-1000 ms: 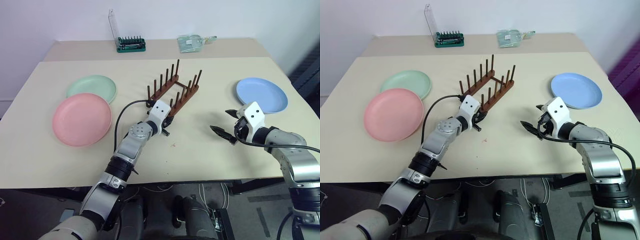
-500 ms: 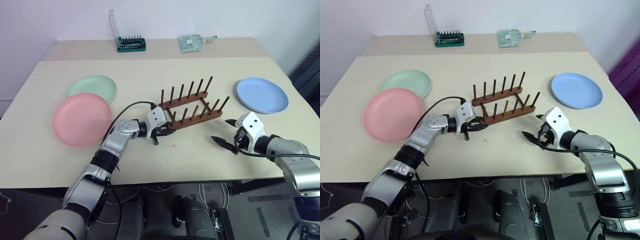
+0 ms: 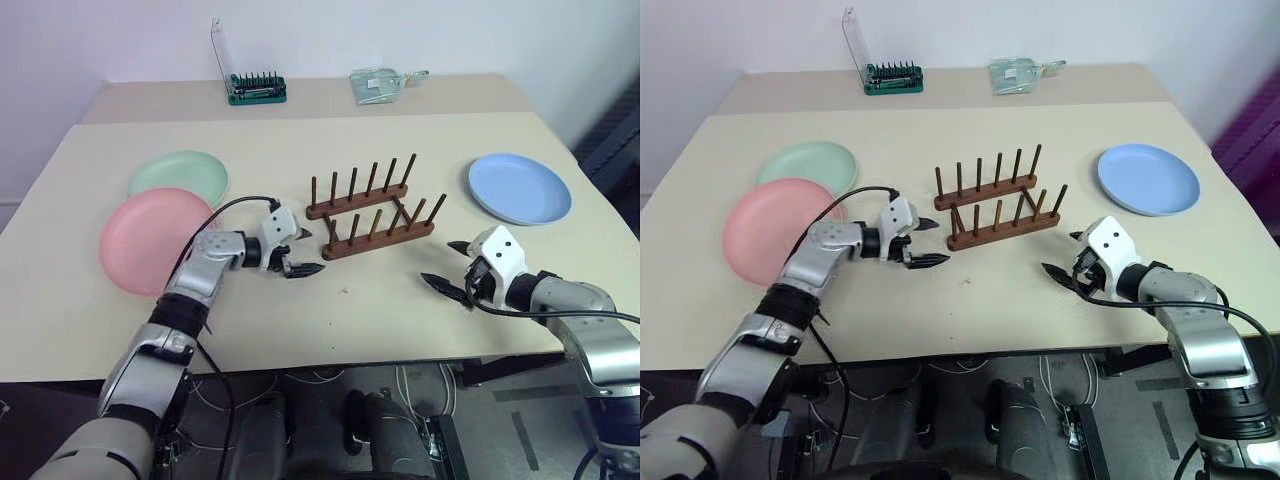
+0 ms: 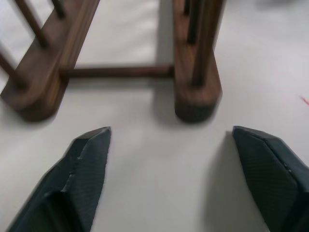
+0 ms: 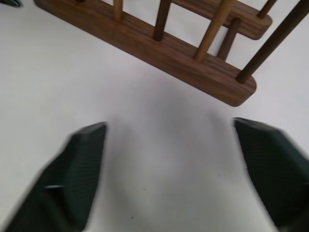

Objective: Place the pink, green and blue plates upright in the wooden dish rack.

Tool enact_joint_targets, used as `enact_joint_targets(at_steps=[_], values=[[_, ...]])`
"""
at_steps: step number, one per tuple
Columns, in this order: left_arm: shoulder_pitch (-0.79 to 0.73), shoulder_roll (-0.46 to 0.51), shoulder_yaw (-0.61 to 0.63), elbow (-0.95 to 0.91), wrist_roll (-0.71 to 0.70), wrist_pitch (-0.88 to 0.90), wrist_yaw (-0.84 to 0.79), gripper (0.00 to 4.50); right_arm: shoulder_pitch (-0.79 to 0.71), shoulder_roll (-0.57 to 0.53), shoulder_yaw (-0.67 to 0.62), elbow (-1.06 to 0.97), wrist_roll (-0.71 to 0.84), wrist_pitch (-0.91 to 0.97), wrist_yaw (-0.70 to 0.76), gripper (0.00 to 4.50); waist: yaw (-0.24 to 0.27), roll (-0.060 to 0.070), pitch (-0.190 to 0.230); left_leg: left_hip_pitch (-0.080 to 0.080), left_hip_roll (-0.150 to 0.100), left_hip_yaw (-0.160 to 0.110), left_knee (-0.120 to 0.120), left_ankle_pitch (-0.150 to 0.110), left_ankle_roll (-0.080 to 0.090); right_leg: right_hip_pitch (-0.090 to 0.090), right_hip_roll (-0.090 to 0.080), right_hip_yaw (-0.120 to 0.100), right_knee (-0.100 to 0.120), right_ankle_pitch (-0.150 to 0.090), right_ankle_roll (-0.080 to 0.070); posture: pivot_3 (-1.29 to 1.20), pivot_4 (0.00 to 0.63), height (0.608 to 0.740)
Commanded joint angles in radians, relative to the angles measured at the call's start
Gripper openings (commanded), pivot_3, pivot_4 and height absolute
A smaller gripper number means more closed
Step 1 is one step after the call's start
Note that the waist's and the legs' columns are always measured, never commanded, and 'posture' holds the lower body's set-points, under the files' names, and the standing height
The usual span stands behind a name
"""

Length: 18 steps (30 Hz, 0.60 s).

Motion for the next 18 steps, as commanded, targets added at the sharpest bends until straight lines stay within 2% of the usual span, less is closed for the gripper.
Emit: enact_joint_targets(at_steps=[1,3,5,8,12,18], values=[[0.113,0.044,-0.032,-0.235,-0.045,0.136,-0.057,2.47,-0.046,0.020,0.046,0.015,-0.033,-0.005,-0.020,2.18,-0.010,0.000,0.000,0.000,0.000,0.000,0.000,0.000,0.000,0.000,0.000,0.000,0.000,0.000,0.000,0.00,0.150,0.730],[0.140,0.029,-0.062,-0.312,-0.020,0.168,-0.015,1.42,-0.069,0.040,0.077,0.035,-0.054,0.000,-0.040,1.04,-0.006,0.000,0.000,0.000,0.000,0.000,0.000,0.000,0.000,0.001,-0.001,0.000,0.000,0.000,0.000,0.00,0.150,0.730],[0.144,0.001,-0.120,-0.347,0.066,0.136,0.058,1.41,-0.108,0.066,0.121,0.077,-0.098,0.007,-0.074,0.04,0.001,0.001,0.000,0.000,0.000,-0.001,0.001,0.000,0.000,0.001,-0.001,0.000,0.000,-0.002,-0.003,0.00,0.150,0.730],[0.131,-0.044,-0.166,-0.349,0.127,0.186,0.134,1.41,-0.165,0.102,0.160,0.147,-0.143,0.026,-0.120,0.04,0.019,0.001,-0.001,0.000,-0.001,0.000,0.002,0.000,0.000,0.002,-0.002,0.001,0.000,-0.002,-0.003,0.00,0.150,0.730],[0.106,-0.123,-0.166,-0.290,0.182,0.255,0.283,1.41,-0.227,0.140,0.185,0.222,-0.188,0.035,-0.168,0.04,0.022,0.002,-0.002,0.000,-0.002,0.000,0.004,0.000,0.000,0.004,-0.002,0.001,0.000,-0.002,-0.003,0.00,0.150,0.730],[0.042,-0.167,-0.119,-0.090,0.252,0.226,0.506,1.41,-0.298,0.196,0.202,0.314,-0.239,-0.004,-0.230,0.04,0.014,0.002,-0.005,0.002,-0.001,-0.002,0.011,0.000,0.001,0.010,0.000,-0.001,0.002,-0.001,-0.002,0.00,0.150,0.730]])
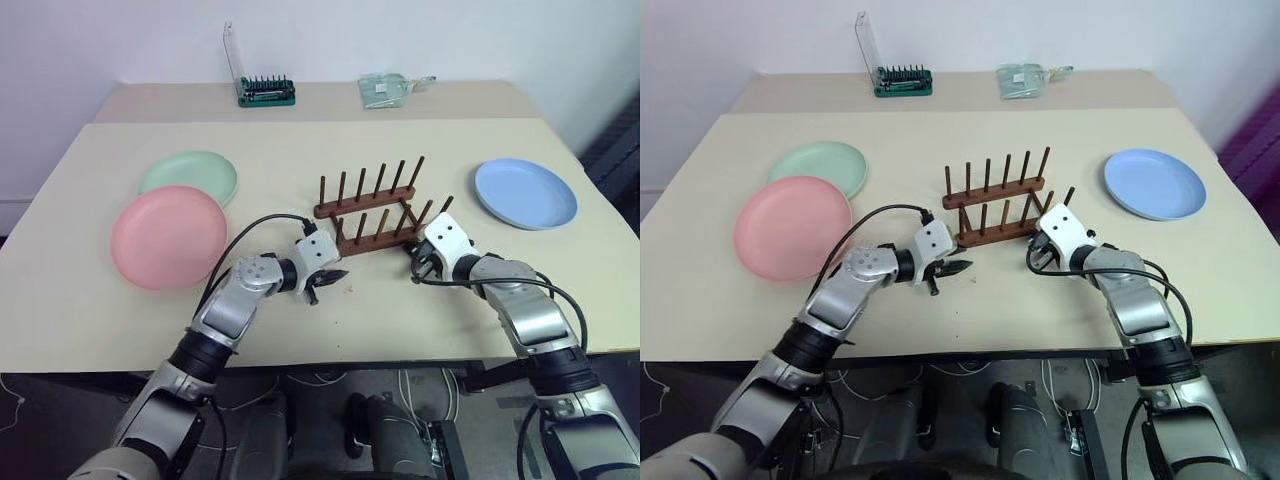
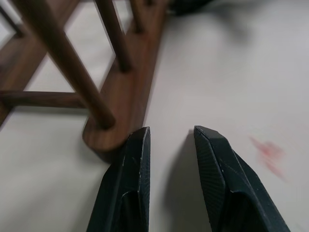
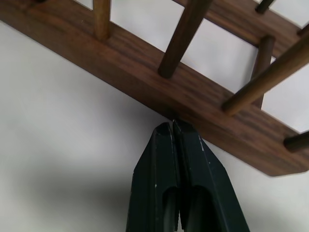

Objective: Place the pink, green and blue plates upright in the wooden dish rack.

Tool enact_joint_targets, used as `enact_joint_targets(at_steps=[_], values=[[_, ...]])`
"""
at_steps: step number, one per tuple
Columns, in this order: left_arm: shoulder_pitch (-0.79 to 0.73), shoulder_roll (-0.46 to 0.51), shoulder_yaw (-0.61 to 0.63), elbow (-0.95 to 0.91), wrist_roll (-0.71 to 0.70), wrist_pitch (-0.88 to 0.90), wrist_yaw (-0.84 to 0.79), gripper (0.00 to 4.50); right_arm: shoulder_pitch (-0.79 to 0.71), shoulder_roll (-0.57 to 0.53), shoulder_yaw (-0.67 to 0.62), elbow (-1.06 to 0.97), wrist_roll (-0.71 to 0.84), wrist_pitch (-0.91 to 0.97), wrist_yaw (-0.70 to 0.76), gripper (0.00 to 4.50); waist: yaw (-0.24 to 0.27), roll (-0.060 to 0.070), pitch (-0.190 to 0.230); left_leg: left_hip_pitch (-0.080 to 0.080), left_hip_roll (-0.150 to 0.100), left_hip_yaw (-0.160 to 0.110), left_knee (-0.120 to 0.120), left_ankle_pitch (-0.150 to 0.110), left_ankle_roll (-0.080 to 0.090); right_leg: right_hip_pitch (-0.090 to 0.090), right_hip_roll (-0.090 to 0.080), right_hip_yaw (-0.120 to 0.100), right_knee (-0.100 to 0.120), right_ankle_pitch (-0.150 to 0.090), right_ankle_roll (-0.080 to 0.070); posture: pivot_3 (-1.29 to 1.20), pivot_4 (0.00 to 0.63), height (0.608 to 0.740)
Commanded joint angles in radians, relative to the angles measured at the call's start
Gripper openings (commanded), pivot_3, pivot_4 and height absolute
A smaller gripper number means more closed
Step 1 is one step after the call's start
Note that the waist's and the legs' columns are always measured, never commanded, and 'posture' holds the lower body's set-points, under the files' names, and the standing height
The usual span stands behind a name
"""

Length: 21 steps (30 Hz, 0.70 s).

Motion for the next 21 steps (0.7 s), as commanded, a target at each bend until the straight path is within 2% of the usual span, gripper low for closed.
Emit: enact_joint_targets(at_steps=[1,5,9,11,13,14,16,17,18,19,21], values=[[-0.012,0.029,0.029,0.160,0.077,-0.022,0.126,1.41,-0.037,0.025,0.001,0.047,-0.035,-0.028,-0.043,0.04,-0.003,0.000,-0.001,0.001,0.001,0.000,0.000,0.000,0.000,0.001,0.000,0.000,0.000,0.000,0.000,0.00,0.150,0.730],[-0.039,0.044,0.048,0.214,0.062,-0.063,0.147,1.41,-0.071,0.050,-0.002,0.095,-0.058,-0.048,-0.072,0.04,-0.016,0.001,-0.001,0.006,0.002,0.000,-0.001,-0.001,0.000,0.003,0.000,0.000,0.001,0.000,0.000,0.00,0.150,0.730],[0.010,0.071,0.057,0.110,0.001,-0.098,0.063,1.41,-0.050,0.027,-0.020,0.031,-0.030,-0.054,-0.017,0.04,-0.034,0.002,-0.001,0.006,0.002,0.000,-0.002,-0.001,0.001,0.003,0.000,0.001,0.000,0.000,0.000,0.00,0.150,0.730],[0.065,0.080,0.139,-0.058,-0.138,-0.080,-0.017,1.41,0.004,-0.007,-0.056,-0.105,0.098,-0.034,0.131,0.55,-0.038,0.002,-0.001,0.006,0.002,0.001,-0.004,-0.002,0.002,0.002,0.000,0.001,0.000,0.000,0.000,0.00,0.150,0.730],[0.104,0.095,0.213,-0.195,-0.252,-0.038,-0.070,1.93,0.053,-0.038,-0.082,-0.234,0.206,-0.007,0.240,1.33,-0.037,0.002,0.000,0.006,0.002,0.002,-0.011,-0.002,0.002,-0.001,-0.001,0.003,0.000,0.001,0.002,0.00,0.150,0.730],[0.114,0.102,0.265,-0.249,-0.322,0.029,-0.078,2.25,0.069,-0.053,-0.092,-0.285,0.250,0.015,0.275,1.82,-0.034,0.002,0.001,0.006,0.002,0.002,-0.012,-0.002,0.002,-0.002,-0.001,0.003,0.000,-0.001,0.002,0.00,0.150,0.730],[0.123,0.138,0.407,-0.327,-0.426,0.139,-0.040,3.30,0.074,-0.083,-0.102,-0.346,0.282,0.060,0.296,2.94,-0.029,0.002,0.001,0.003,0.002,0.002,-0.011,-0.001,0.002,-0.007,0.000,0.003,0.002,-0.001,0.002,0.00,0.150,0.730],[0.126,0.162,0.470,-0.347,-0.440,0.171,-0.003,3.69,0.072,-0.094,-0.098,-0.365,0.280,0.066,0.298,3.38,-0.030,0.001,0.001,0.001,0.002,0.002,-0.010,-0.001,0.002,-0.009,0.000,0.003,0.003,-0.001,0.002,0.00,0.150,0.730],[0.129,0.194,0.533,-0.351,-0.426,0.199,0.053,4.27,0.064,-0.097,-0.091,-0.374,0.270,0.061,0.292,3.88,-0.030,0.001,0.001,0.002,0.002,0.002,-0.010,-0.001,0.002,-0.008,0.000,0.003,0.004,-0.001,0.002,0.00,0.150,0.730],[0.132,0.227,0.607,-0.350,-0.426,0.239,0.105,4.50,0.055,-0.095,-0.081,-0.378,0.267,0.056,0.290,4.48,-0.031,0.001,0.001,0.003,0.001,0.002,-0.010,-0.001,0.002,-0.007,0.000,0.003,0.004,-0.001,0.002,0.00,0.150,0.730],[0.131,0.283,0.753,-0.368,-0.430,0.305,0.212,4.50,0.036,-0.084,-0.068,-0.380,0.282,0.061,0.296,4.48,-0.035,0.001,0.001,0.005,0.001,0.002,-0.010,-0.001,0.002,-0.006,0.001,0.003,0.004,-0.002,0.001,0.00,0.150,0.730]])
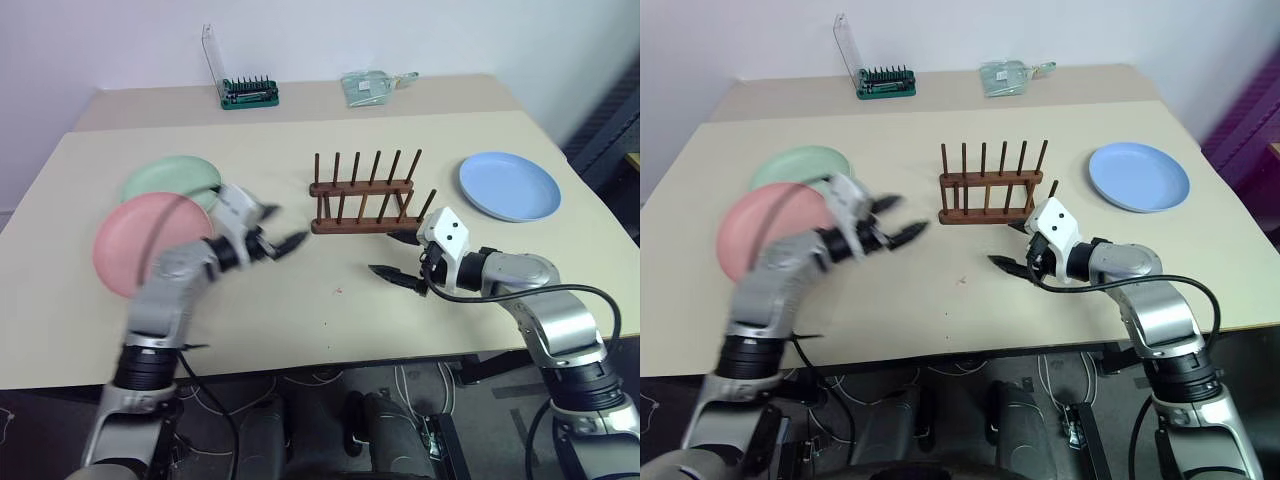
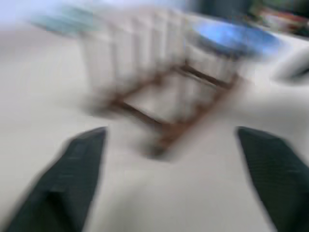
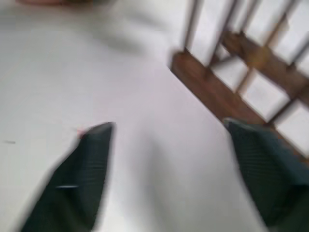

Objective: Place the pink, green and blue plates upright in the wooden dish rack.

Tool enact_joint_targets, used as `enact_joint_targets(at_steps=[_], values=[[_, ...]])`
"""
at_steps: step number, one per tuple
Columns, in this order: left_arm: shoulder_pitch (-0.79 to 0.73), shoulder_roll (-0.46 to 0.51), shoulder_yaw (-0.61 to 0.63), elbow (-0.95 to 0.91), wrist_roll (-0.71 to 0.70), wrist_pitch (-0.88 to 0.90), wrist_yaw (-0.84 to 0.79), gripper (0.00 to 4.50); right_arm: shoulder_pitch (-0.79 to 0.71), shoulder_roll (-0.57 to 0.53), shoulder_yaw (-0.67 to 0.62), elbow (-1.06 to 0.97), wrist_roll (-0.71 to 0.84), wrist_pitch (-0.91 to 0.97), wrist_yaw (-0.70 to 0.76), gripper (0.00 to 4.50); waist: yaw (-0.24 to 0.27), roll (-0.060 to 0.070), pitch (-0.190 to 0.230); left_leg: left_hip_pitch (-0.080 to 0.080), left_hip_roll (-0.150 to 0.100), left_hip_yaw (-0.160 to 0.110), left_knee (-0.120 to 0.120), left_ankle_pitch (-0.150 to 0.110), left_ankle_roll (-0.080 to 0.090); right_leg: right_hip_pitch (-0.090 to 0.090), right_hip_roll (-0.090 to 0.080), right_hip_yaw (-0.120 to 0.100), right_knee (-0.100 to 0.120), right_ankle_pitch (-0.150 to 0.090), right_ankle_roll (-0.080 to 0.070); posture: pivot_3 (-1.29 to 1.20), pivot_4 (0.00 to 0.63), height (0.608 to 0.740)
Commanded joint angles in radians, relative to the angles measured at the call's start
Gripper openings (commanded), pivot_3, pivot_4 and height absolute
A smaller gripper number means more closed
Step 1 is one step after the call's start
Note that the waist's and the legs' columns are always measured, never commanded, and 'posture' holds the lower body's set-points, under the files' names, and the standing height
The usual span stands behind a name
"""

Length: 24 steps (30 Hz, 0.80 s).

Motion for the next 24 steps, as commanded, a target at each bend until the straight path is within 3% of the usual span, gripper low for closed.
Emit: enact_joint_targets(at_steps=[1,6,9,15,19,22,24], values=[[-0.004,0.064,0.228,-0.047,-0.025,0.109,0.160,4.50,-0.036,0.006,-0.001,-0.030,0.026,0.004,0.008,4.48,0.000,0.000,0.000,0.000,0.000,0.000,-0.001,0.000,0.000,0.000,0.000,0.000,0.000,0.000,0.000,0.00,0.150,0.730],[0.062,0.147,0.465,-0.022,-0.027,0.241,0.290,4.50,-0.073,0.020,0.055,0.041,-0.014,-0.047,0.023,4.48,0.007,-0.001,0.000,-0.002,-0.001,0.000,-0.001,0.000,0.000,0.000,-0.001,0.000,-0.003,0.000,0.001,0.00,0.150,0.730],[0.160,0.141,0.535,-0.034,-0.048,0.302,0.309,4.50,-0.104,0.031,0.070,0.084,-0.018,-0.072,0.038,4.48,0.006,-0.001,0.000,-0.002,-0.001,0.002,-0.001,0.000,0.000,0.000,-0.002,0.001,-0.004,0.000,0.001,0.00,0.150,0.730],[0.312,0.070,0.538,-0.059,-0.085,0.346,0.319,4.50,-0.143,0.046,0.089,0.140,-0.031,-0.109,0.060,4.48,0.011,-0.003,0.000,-0.002,0.000,0.001,-0.001,0.000,-0.001,0.000,-0.003,0.000,-0.004,-0.001,-0.003,0.00,0.150,0.730],[0.318,0.033,0.506,-0.033,-0.109,0.354,0.318,4.50,-0.138,0.045,0.088,0.136,-0.034,-0.119,0.062,4.48,0.010,-0.003,0.000,-0.003,0.000,0.001,-0.001,0.000,-0.001,0.000,-0.003,0.000,-0.004,-0.001,-0.003,0.00,0.150,0.730],[0.296,0.018,0.489,-0.013,-0.121,0.332,0.321,3.65,-0.126,0.041,0.083,0.122,-0.035,-0.117,0.057,4.50,0.008,-0.003,0.000,-0.003,0.000,0.001,-0.001,0.000,-0.001,-0.001,-0.003,0.000,-0.004,-0.001,-0.003,0.00,0.150,0.730],[0.280,0.014,0.482,0.006,-0.125,0.320,0.328,2.57,-0.117,0.038,0.080,0.111,-0.036,-0.114,0.052,4.50,0.007,-0.003,0.000,-0.003,0.000,0.001,-0.001,0.000,-0.001,-0.001,-0.003,0.000,-0.004,-0.001,-0.003,0.00,0.150,0.730]])
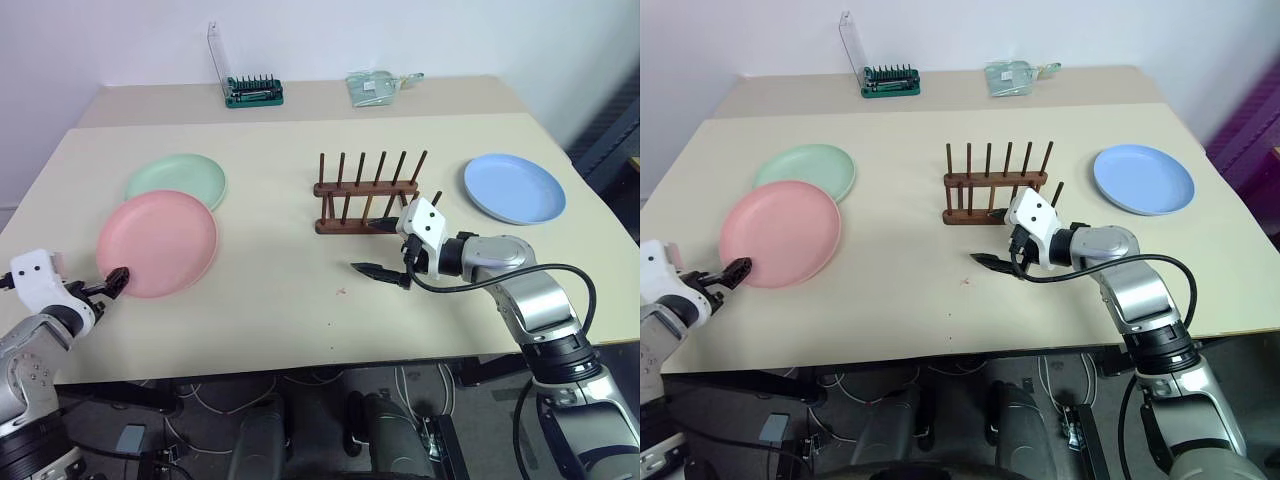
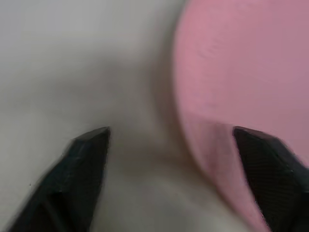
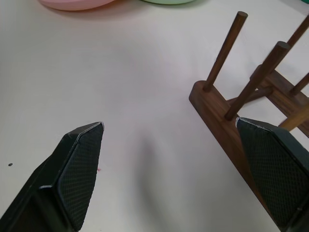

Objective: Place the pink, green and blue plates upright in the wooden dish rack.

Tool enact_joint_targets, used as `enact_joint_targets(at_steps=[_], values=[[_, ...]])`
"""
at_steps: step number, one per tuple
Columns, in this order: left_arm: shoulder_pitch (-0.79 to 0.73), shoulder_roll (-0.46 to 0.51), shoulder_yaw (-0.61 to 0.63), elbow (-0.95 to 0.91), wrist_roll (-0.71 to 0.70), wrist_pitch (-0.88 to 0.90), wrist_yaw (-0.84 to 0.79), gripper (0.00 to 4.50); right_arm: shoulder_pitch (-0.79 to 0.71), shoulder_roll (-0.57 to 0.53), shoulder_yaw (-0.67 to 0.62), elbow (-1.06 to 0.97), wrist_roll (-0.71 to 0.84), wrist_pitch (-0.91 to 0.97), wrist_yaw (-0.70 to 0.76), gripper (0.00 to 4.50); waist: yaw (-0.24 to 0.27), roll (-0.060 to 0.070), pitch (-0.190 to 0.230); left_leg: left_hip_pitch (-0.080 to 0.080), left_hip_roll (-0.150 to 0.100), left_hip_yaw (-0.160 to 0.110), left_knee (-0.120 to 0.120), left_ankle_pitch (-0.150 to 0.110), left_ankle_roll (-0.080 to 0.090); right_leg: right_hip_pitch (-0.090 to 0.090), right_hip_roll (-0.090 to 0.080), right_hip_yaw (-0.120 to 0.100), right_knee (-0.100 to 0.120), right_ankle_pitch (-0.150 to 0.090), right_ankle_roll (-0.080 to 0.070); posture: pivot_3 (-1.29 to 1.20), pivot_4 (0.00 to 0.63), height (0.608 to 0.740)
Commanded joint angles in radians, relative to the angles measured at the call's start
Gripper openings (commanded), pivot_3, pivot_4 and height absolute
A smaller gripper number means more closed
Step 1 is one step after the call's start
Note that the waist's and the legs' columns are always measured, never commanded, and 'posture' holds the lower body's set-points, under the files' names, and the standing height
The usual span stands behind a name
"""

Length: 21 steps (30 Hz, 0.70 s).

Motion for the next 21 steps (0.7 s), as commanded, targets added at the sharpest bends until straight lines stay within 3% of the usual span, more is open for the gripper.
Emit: enact_joint_targets(at_steps=[1,5,10,14,21], values=[[-0.032,-0.001,-0.003,0.016,-0.013,-0.037,0.017,2.06,0.012,-0.006,-0.021,-0.054,0.003,-0.013,-0.008,4.50,0.000,0.000,0.000,0.000,0.000,0.000,0.000,0.000,0.000,0.000,0.000,0.000,0.000,0.000,0.000,0.00,0.150,0.730],[-0.062,-0.011,-0.003,0.035,-0.027,-0.067,0.030,0.05,0.034,-0.018,-0.029,-0.090,0.006,-0.005,-0.015,4.50,0.001,0.000,0.000,0.000,0.000,0.000,0.000,0.000,0.000,0.000,0.000,0.000,0.000,0.000,0.000,0.00,0.150,0.730],[-0.141,-0.034,-0.020,-0.060,-0.089,-0.194,-0.001,0.05,0.021,-0.036,-0.016,-0.120,-0.020,-0.020,-0.011,4.50,0.002,-0.001,0.001,0.000,0.000,0.000,0.000,0.000,0.000,0.000,0.000,0.000,0.000,0.000,0.000,0.00,0.150,0.730],[-0.291,-0.060,-0.133,-0.106,-0.084,-0.217,0.044,0.05,-0.065,0.003,0.009,-0.118,-0.071,-0.105,-0.039,4.50,0.006,-0.003,0.001,-0.002,0.000,-0.001,0.001,0.001,-0.001,-0.001,0.000,-0.001,0.000,0.001,0.000,0.00,0.150,0.730],[-0.616,-0.182,-0.375,-0.086,-0.027,-0.221,0.162,0.05,-0.244,0.039,0.114,0.020,-0.415,-0.457,-0.239,4.50,-0.001,-0.004,0.001,-0.004,-0.003,0.002,0.000,0.001,-0.001,-0.001,0.001,-0.001,-0.002,0.004,0.005,0.00,0.150,0.730]])
